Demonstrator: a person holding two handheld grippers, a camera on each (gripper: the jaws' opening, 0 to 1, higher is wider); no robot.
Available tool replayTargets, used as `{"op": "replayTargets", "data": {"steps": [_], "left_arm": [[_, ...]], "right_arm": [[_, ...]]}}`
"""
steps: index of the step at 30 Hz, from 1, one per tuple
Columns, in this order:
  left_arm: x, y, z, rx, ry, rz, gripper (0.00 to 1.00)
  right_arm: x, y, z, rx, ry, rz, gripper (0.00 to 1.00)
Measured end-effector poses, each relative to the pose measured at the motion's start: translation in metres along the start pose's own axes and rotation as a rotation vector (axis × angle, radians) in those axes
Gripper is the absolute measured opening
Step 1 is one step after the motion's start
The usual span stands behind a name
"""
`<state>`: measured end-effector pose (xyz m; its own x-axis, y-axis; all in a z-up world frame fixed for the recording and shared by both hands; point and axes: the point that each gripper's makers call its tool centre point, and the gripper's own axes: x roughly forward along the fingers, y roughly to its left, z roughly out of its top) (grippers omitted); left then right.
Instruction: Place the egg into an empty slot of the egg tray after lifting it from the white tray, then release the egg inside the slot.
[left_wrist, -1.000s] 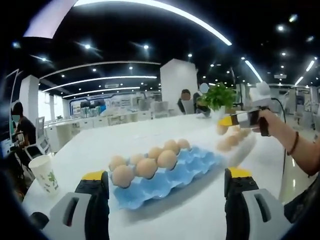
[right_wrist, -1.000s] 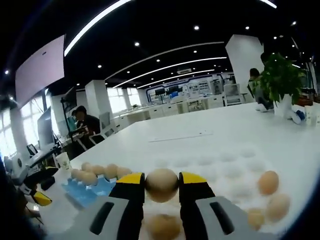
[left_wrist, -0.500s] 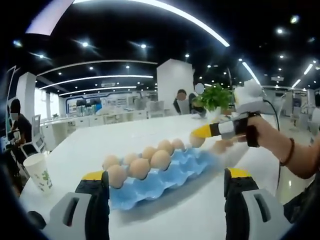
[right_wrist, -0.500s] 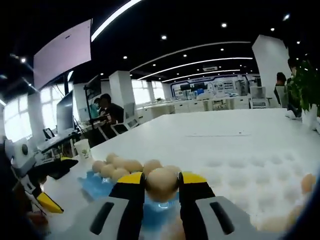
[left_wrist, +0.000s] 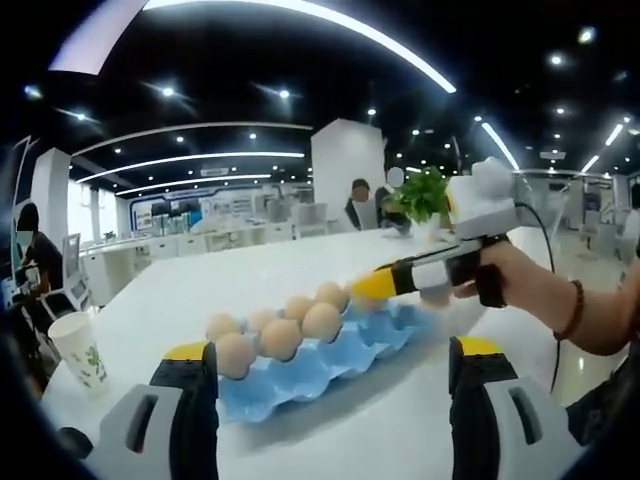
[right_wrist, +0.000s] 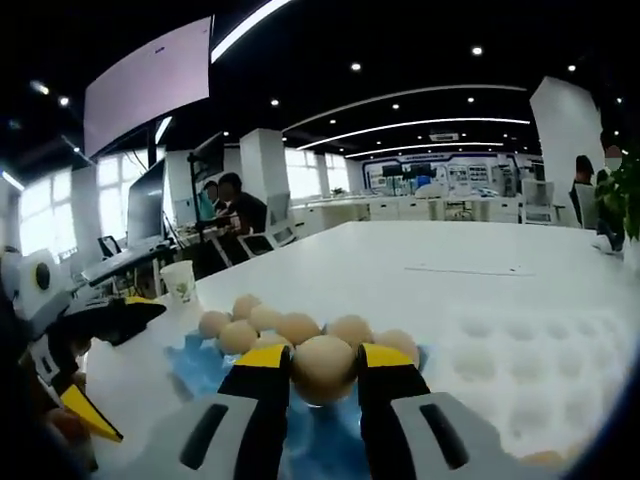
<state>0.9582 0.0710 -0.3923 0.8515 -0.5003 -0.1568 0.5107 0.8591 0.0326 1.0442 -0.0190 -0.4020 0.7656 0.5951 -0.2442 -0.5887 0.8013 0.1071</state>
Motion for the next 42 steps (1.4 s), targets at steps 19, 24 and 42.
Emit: {"op": "replayTargets", "data": {"steps": [19, 24, 42], "left_arm": [[0.002, -0.006, -0.005, 0.028, 0.052, -0.056, 1.00], [0.002, -0.010, -0.011, 0.032, 0.089, -0.093, 1.00], [0.004, -0.014, -0.024, 0.102, 0.181, -0.131, 1.00]], "right_arm": [[0.013, 0.005, -0.019, -0.010, 0.096, 0.025, 0.28], [0.011, 0.008, -0.020, -0.046, 0.133, 0.036, 0.29], [-0.047, -0.032, 0.010, -0.029, 0.033, -0.025, 0.52]]}}
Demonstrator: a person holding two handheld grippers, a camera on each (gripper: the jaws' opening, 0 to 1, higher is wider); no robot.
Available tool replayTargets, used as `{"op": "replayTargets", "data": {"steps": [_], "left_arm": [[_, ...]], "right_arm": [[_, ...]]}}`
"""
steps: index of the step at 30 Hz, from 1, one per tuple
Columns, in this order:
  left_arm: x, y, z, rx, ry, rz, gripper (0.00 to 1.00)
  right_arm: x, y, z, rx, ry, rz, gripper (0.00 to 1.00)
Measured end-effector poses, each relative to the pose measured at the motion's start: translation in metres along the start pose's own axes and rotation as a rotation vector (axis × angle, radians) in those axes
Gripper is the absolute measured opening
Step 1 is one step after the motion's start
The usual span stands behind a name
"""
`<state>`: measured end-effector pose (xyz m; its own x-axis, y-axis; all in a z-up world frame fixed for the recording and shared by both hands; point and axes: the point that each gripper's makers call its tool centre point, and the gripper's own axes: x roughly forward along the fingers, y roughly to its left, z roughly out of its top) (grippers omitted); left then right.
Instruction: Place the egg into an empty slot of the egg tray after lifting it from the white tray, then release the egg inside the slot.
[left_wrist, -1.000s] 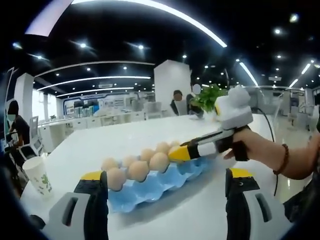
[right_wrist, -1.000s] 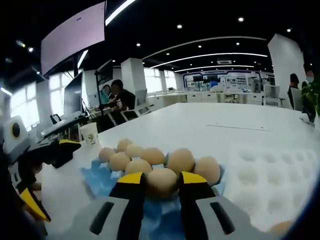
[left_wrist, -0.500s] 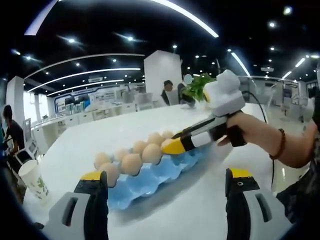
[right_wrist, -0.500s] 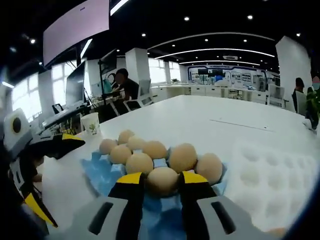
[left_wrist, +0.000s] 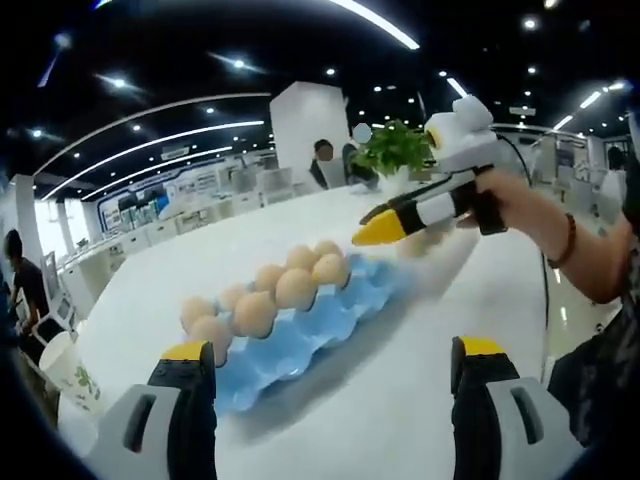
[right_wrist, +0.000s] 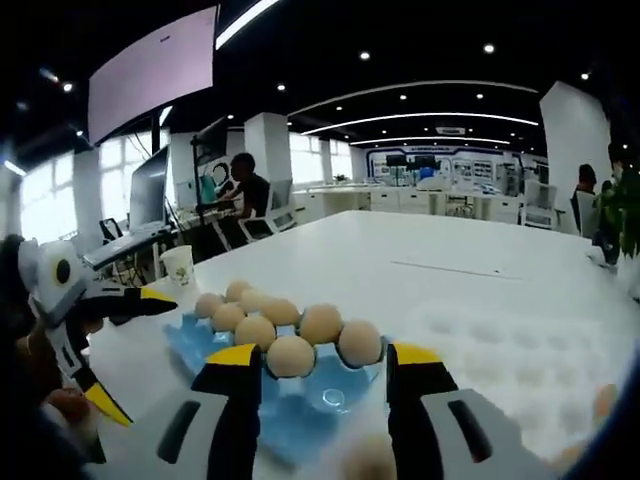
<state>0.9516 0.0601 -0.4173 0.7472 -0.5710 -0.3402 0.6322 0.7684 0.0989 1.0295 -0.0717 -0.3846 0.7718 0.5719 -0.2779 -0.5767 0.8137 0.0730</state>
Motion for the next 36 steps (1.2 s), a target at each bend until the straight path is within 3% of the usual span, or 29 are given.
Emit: {"op": "replayTargets", "data": {"steps": [7, 19, 26, 30, 36], "left_arm": [[0.000, 0.001, -0.001, 0.012, 0.004, 0.013, 1.00], [-0.001, -0.003, -0.002, -0.023, 0.004, -0.001, 1.00], [-0.001, -0.003, 0.003, -0.101, -0.032, -0.035, 1.00], [0.000, -0.002, 0.002, -0.079, -0.022, -0.026, 1.00], [0.001, -0.001, 0.001, -0.077, -0.020, -0.023, 1.00]], "right_arm": [[-0.015, -0.017, -0.001, 0.065, -0.016, 0.001, 0.58], [-0.053, -0.068, -0.007, 0.043, -0.013, -0.104, 0.63], [-0.072, -0.092, -0.007, 0.039, -0.018, -0.172, 0.64], [-0.079, -0.103, -0.004, 0.030, -0.024, -0.203, 0.64], [-0.090, -0.129, -0.018, 0.020, 0.004, -0.265, 0.63]]}}
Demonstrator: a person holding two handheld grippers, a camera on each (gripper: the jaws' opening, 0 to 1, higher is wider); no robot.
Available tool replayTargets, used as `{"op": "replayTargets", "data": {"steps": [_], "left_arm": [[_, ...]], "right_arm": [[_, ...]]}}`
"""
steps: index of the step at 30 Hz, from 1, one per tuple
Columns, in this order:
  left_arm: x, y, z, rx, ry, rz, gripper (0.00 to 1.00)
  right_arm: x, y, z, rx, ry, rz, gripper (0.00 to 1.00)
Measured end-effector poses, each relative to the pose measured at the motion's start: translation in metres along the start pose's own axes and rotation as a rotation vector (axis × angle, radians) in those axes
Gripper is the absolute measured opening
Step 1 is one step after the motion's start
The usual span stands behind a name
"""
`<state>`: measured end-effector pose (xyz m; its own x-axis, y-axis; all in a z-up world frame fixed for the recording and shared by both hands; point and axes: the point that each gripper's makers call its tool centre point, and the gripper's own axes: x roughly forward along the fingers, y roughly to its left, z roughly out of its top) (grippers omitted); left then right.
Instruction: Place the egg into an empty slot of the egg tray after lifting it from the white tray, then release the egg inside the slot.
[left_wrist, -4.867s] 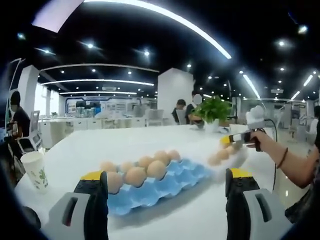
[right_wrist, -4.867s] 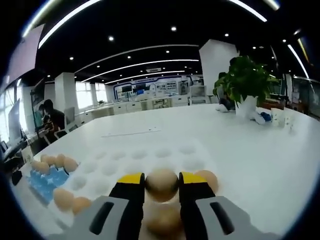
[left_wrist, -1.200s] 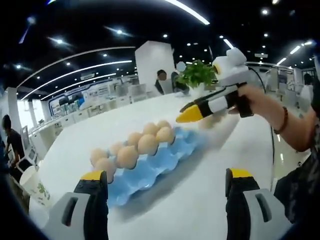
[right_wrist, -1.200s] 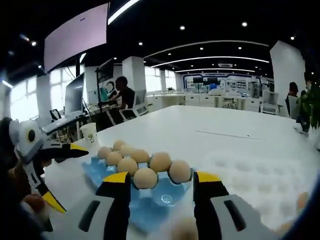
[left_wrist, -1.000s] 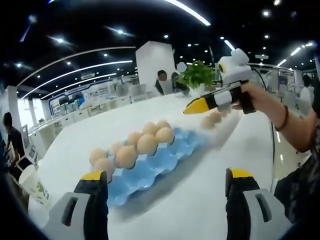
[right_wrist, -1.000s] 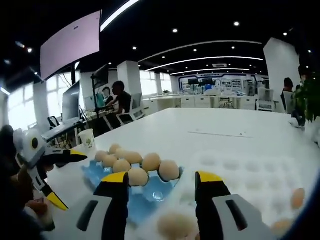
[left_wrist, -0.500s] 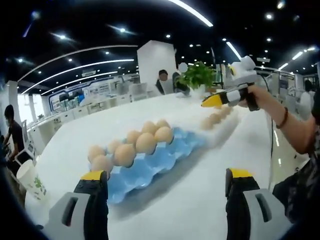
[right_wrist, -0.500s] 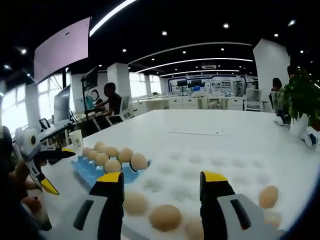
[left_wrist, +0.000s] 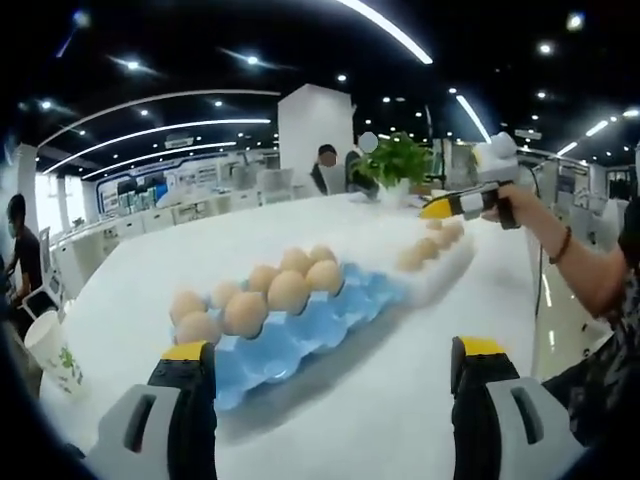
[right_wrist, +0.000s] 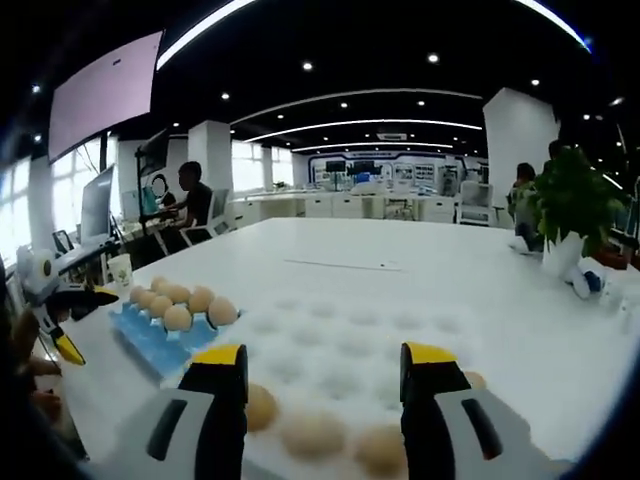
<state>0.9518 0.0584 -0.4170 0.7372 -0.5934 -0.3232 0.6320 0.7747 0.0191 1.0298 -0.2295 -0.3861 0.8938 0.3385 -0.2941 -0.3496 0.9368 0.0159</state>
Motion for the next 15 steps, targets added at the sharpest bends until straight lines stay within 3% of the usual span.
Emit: {"op": "replayTargets", "data": {"steps": [4, 15], "left_arm": [[-0.001, 0.004, -0.002, 0.023, 0.015, 0.024, 1.00], [0.000, 0.007, -0.001, 0.008, 0.014, 0.042, 1.00]], "right_arm": [[-0.003, -0.021, -0.011, -0.047, 0.018, -0.060, 0.60], [-0.014, -0.058, -0.025, -0.001, 0.034, -0.140, 0.60]]}}
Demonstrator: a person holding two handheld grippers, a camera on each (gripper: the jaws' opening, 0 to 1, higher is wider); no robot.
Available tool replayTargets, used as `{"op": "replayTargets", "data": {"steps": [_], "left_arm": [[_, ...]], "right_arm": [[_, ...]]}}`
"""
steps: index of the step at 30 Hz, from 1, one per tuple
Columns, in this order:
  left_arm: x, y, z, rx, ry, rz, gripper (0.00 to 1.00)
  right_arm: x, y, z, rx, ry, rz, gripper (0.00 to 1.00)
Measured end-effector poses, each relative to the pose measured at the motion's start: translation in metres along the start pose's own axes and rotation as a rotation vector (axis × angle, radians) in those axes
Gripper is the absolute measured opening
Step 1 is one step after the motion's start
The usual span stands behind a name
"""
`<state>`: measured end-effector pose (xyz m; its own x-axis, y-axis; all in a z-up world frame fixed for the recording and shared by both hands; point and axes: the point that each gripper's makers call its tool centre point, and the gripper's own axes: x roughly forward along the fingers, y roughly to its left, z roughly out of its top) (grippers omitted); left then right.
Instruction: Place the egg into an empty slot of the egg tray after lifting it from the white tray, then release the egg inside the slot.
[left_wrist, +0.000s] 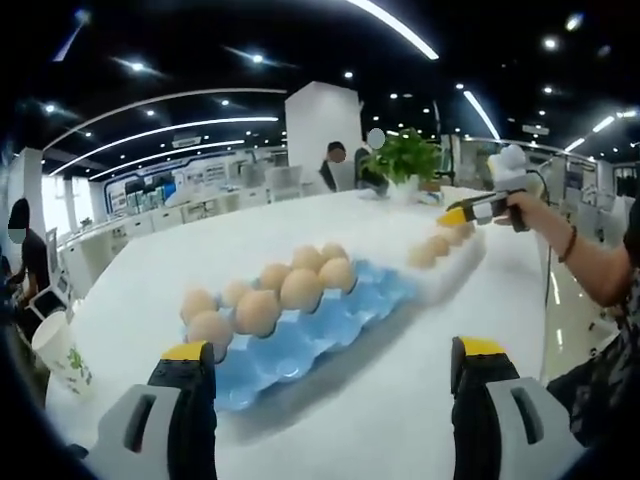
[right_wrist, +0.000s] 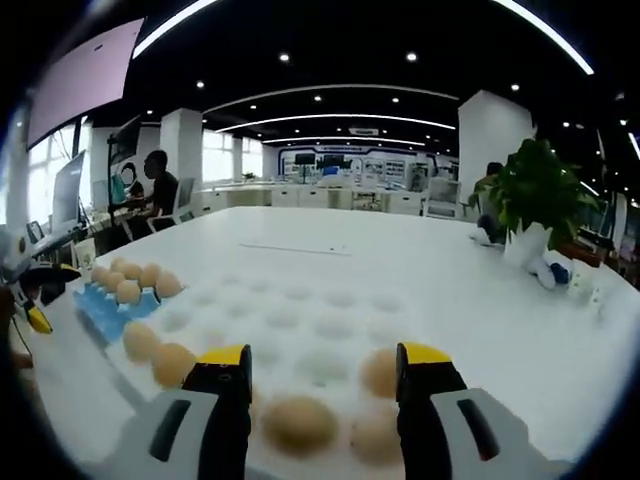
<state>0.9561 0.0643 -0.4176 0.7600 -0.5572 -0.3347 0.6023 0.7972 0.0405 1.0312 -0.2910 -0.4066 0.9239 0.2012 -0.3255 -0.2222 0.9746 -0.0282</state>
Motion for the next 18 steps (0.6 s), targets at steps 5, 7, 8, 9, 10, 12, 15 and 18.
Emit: {"op": "replayTargets", "data": {"steps": [5, 7, 8, 9, 10, 12, 15, 18], "left_arm": [[0.000, -0.002, 0.004, -0.033, -0.029, -0.009, 1.00], [0.000, -0.002, 0.006, -0.035, -0.033, -0.012, 1.00], [-0.001, -0.003, 0.007, -0.033, -0.036, -0.012, 1.00], [-0.001, -0.002, 0.007, -0.031, -0.033, -0.011, 1.00], [-0.001, -0.002, 0.006, -0.026, -0.029, -0.009, 1.00], [-0.001, -0.002, 0.005, -0.012, -0.020, -0.003, 1.00], [-0.001, -0.002, 0.003, -0.010, -0.013, 0.000, 1.00], [0.000, -0.003, 0.002, 0.001, -0.005, -0.001, 1.00]], "right_arm": [[0.000, -0.013, -0.001, 0.016, -0.001, -0.026, 0.59], [0.002, -0.019, -0.003, 0.021, 0.005, -0.032, 0.58], [0.003, -0.022, -0.003, 0.022, 0.002, -0.034, 0.56], [0.004, -0.024, -0.004, 0.026, -0.001, -0.036, 0.55], [0.005, -0.026, -0.004, 0.031, -0.002, -0.037, 0.53], [0.008, -0.034, -0.004, 0.017, -0.024, -0.061, 0.46], [0.011, -0.037, -0.005, 0.021, -0.036, -0.065, 0.43], [0.015, -0.042, -0.010, 0.036, -0.026, -0.073, 0.40]]}}
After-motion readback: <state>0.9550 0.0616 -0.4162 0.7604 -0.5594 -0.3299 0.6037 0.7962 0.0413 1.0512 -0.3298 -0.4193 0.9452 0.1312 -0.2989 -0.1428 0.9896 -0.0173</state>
